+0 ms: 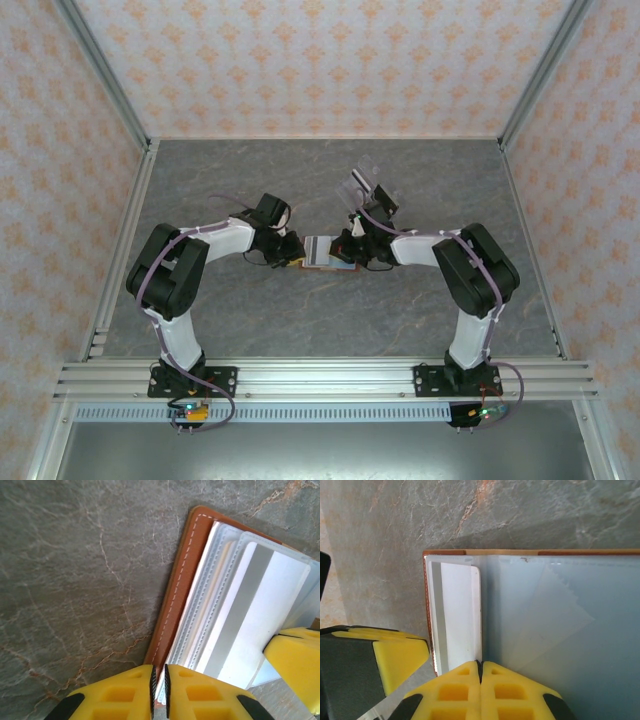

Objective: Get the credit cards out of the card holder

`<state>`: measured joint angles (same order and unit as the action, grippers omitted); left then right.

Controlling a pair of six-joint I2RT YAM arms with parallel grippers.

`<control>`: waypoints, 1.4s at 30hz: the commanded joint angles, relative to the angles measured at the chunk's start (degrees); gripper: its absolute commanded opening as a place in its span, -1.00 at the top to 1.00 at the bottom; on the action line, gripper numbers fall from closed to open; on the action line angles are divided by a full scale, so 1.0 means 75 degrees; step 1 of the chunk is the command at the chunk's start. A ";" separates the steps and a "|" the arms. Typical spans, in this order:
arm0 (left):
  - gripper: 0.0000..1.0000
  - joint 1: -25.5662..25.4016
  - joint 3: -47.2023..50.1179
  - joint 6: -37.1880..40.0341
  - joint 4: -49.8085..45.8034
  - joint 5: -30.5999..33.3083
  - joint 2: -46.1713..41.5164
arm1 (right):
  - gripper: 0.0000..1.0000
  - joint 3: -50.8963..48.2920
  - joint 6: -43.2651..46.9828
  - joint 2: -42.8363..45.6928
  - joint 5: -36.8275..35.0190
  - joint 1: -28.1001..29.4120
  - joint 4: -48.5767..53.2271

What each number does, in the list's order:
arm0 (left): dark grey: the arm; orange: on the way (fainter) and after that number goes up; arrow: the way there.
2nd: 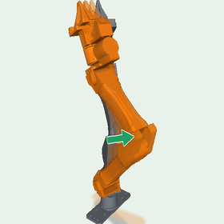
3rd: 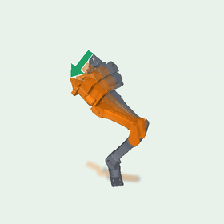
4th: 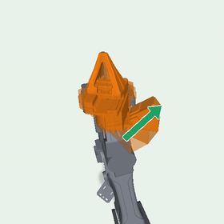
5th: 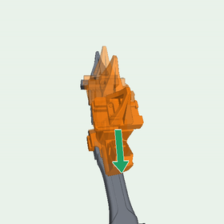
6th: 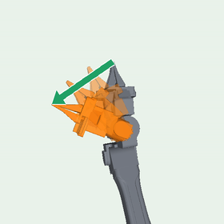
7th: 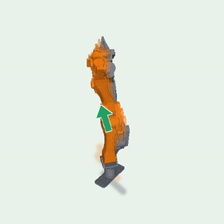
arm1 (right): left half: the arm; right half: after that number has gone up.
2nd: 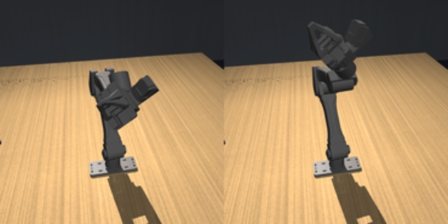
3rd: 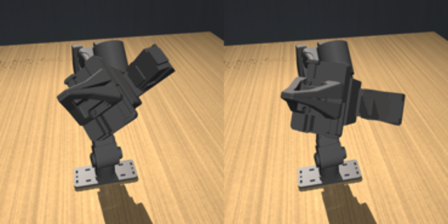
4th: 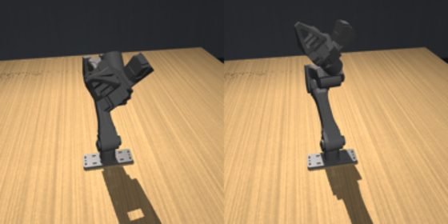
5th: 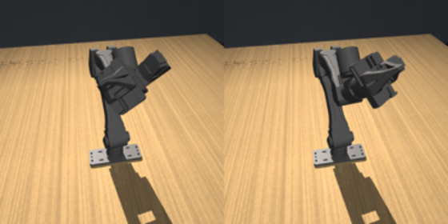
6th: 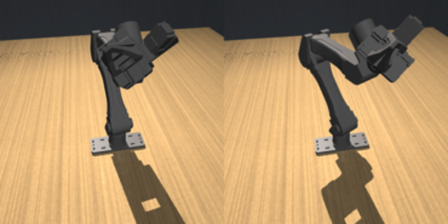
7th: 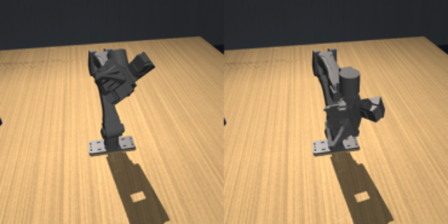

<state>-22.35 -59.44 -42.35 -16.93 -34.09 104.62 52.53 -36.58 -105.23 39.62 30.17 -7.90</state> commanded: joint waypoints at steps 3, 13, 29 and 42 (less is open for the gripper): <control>0.70 0.0062 0.0052 0.0079 -0.0125 0.0031 -0.0257 | 1.00 0.0153 0.0547 0.0227 -0.0317 -0.0047 0.0567; 0.71 -0.0095 -0.0361 0.0091 0.0303 -0.0371 -0.0267 | 1.00 0.0318 0.0806 -0.0132 0.0667 -0.0031 0.0462; 0.76 -0.0149 -0.0422 -0.0029 0.0095 -0.0066 0.0551 | 1.00 0.0390 0.0869 -0.0079 -0.0204 -0.0050 0.1113; 0.76 -0.0125 -0.0439 0.0162 -0.0111 0.0030 0.0274 | 1.00 0.0156 0.0900 0.0247 -0.0539 -0.0132 0.1270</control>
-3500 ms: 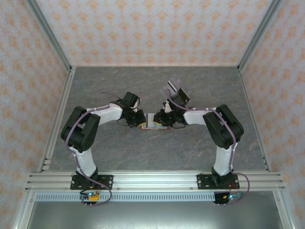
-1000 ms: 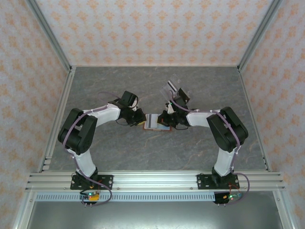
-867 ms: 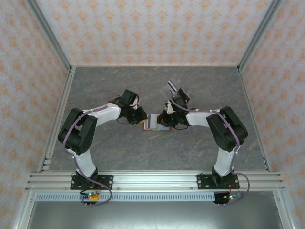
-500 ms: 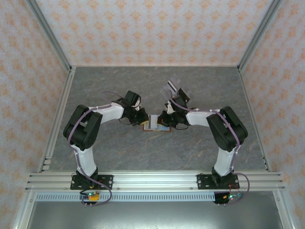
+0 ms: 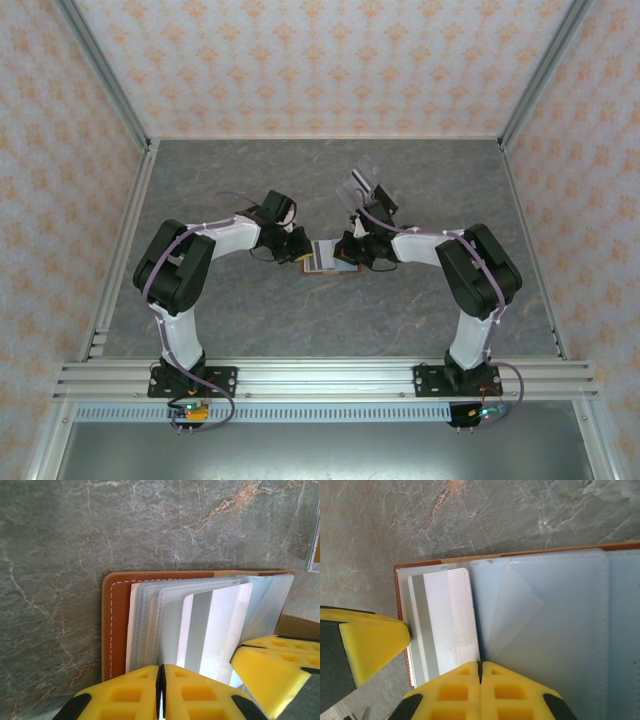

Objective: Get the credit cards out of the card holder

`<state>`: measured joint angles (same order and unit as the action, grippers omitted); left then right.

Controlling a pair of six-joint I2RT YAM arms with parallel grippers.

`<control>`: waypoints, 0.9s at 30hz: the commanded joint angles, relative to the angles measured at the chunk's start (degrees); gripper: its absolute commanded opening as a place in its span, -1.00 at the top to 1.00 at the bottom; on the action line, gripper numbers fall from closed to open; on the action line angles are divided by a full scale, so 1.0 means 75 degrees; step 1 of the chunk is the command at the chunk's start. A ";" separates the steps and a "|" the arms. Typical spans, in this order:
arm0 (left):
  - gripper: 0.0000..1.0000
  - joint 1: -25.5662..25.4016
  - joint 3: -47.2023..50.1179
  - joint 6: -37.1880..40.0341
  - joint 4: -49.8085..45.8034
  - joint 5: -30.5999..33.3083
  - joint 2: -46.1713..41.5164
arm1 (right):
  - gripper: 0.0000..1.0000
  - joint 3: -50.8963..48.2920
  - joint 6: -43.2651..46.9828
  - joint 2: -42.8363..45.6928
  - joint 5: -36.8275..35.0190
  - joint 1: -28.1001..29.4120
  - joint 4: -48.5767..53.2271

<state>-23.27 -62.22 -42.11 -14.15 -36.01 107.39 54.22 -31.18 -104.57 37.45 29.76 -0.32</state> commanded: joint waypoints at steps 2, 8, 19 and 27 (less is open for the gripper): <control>0.76 0.0000 -0.0132 0.0147 -0.0507 0.0266 -0.0219 | 1.00 -0.0098 0.0192 0.0150 -0.0191 -0.0073 0.0278; 0.74 -0.0021 -0.0213 0.0102 -0.0432 0.0124 -0.0537 | 1.00 -0.0198 0.0265 0.0197 -0.0048 -0.0068 0.0348; 0.74 -0.0207 -0.0306 -0.0214 -0.0019 -0.0097 -0.0104 | 1.00 -0.0332 0.0072 0.0319 -0.0280 -0.0074 0.0410; 0.76 -0.0225 -0.0294 -0.0292 0.0028 -0.0053 0.0094 | 0.94 -0.0457 -0.0254 0.0331 -0.0156 -0.0066 -0.0008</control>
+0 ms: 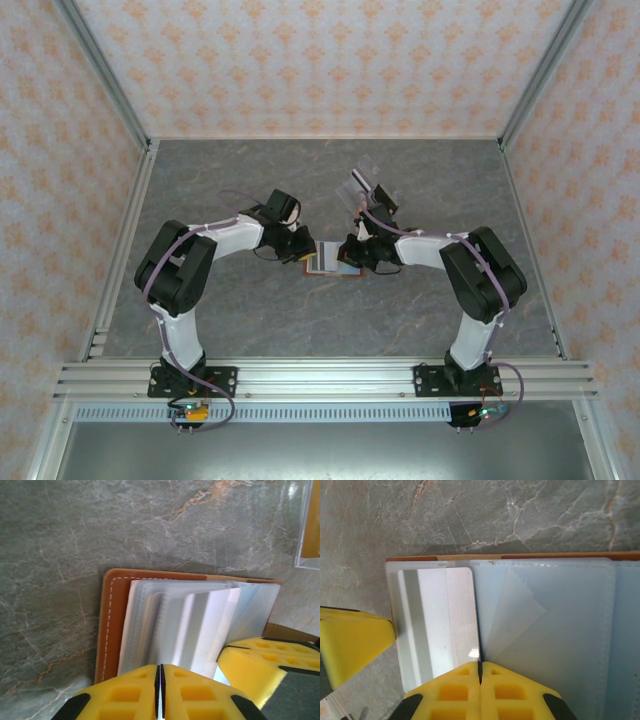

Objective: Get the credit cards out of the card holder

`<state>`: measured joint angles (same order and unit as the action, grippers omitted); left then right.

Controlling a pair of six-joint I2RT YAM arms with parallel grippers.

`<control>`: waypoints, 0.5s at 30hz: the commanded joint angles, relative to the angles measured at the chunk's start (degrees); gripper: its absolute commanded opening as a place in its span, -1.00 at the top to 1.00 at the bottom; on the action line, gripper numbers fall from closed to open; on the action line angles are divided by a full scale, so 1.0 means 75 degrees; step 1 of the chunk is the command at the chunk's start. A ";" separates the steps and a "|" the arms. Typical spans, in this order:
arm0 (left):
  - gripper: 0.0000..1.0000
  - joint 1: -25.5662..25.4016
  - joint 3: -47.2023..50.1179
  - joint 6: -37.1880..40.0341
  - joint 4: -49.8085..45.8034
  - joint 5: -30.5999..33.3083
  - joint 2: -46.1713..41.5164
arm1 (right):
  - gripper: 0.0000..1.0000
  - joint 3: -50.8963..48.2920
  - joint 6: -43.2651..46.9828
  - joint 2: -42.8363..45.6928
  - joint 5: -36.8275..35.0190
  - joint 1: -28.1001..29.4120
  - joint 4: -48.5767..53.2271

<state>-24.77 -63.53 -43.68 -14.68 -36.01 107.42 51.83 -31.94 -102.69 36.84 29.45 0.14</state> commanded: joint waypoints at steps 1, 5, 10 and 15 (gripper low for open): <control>0.76 -0.0028 -0.0134 -0.0062 0.0094 -0.0070 0.0112 | 0.85 -0.0127 -0.0187 0.0064 -0.0005 -0.0035 -0.0129; 0.76 -0.0028 -0.0137 -0.0021 0.0038 -0.0088 0.0218 | 0.48 0.0017 -0.0266 -0.0066 0.0083 -0.0033 -0.0226; 0.78 -0.0028 -0.0166 0.0045 -0.0269 0.0146 0.0454 | 0.44 0.0195 -0.0334 -0.0301 0.0162 -0.0041 -0.0288; 0.80 -0.0025 -0.0167 0.0105 -0.0494 0.0306 0.0540 | 0.45 0.0207 -0.0388 -0.0417 0.0368 -0.0048 -0.0552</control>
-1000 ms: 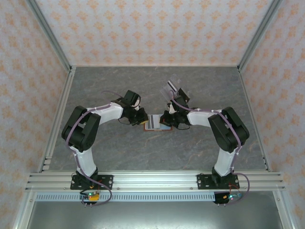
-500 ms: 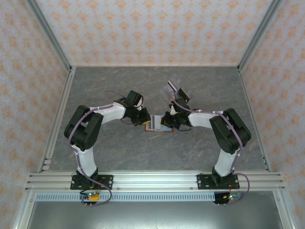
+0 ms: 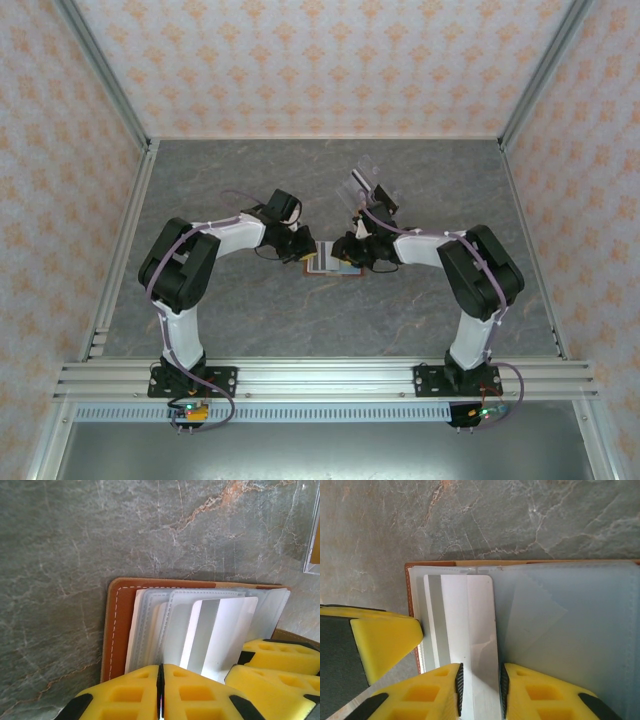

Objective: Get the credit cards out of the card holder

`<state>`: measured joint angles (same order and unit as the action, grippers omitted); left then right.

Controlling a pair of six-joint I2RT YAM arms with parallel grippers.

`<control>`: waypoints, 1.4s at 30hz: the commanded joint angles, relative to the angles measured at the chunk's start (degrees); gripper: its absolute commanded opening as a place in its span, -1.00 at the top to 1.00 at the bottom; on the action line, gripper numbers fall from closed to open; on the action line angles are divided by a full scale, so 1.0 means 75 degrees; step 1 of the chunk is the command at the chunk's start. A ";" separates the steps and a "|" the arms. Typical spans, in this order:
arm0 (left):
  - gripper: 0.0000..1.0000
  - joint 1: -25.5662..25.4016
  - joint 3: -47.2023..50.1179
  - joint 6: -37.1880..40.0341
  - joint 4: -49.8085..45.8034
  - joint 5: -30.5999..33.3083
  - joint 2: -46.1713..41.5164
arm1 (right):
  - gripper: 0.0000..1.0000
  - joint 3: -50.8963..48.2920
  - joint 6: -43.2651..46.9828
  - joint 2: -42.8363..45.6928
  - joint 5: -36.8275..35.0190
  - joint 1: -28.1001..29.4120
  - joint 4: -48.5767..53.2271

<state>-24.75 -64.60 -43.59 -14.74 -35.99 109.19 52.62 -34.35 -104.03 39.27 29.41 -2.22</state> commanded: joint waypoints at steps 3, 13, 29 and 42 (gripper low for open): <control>0.80 -0.0016 -0.0034 0.0149 -0.0627 0.0476 0.0269 | 0.60 0.0062 -0.0108 -0.0213 0.0085 -0.0068 -0.0320; 0.79 0.0195 0.0022 0.0384 -0.0996 0.0726 0.0079 | 0.97 -0.0219 0.0265 0.0372 -0.0473 -0.0282 0.0356; 0.71 0.0488 -0.0146 0.0703 -0.1203 0.0524 -0.0735 | 1.00 0.0789 0.2334 0.1624 -0.0960 -0.0386 0.2328; -0.46 0.1117 -0.0225 0.1155 -0.2364 0.2175 -0.2378 | 1.00 0.3693 0.5002 0.1306 -0.3917 -0.0386 0.4612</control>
<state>-17.10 -65.21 -37.26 -27.42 -26.44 94.11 76.29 -4.34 -92.53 17.17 26.79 26.50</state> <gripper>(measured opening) 0.711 0.044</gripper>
